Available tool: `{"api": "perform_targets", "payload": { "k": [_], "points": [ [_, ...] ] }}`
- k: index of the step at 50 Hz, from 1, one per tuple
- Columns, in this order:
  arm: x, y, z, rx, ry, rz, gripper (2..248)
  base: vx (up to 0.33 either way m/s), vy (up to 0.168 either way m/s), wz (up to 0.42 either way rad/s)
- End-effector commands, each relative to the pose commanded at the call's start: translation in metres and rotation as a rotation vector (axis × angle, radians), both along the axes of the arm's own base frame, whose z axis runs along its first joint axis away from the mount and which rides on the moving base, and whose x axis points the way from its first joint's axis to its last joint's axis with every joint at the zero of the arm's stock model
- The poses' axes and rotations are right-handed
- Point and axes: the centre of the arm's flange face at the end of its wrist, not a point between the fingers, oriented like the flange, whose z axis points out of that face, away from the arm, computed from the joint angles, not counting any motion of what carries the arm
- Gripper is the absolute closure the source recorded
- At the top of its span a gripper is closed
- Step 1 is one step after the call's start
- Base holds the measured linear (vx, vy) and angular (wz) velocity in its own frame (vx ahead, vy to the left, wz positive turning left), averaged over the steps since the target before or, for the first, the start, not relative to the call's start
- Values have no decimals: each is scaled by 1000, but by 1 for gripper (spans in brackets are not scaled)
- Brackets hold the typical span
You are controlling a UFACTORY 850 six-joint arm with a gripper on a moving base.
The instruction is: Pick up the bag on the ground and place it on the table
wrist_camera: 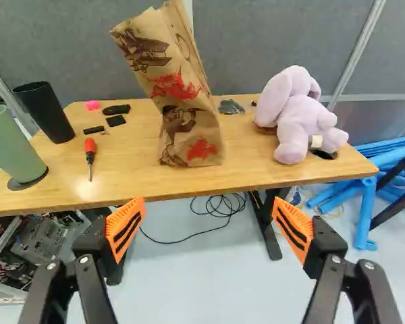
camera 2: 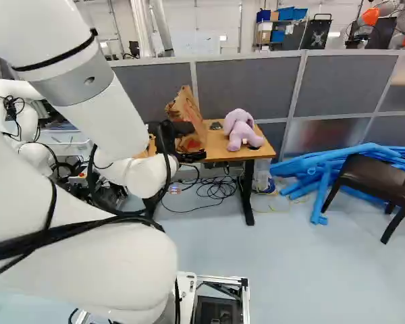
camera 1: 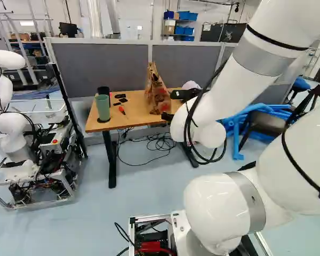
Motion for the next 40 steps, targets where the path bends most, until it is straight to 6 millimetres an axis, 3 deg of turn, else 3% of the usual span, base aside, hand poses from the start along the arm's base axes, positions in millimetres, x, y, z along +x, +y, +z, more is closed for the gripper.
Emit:
{"api": "perform_targets", "payload": {
  "k": [40],
  "points": [
    [-13,-1,-7,-5,-28,-4,3,0,0,0]
  ]
}}
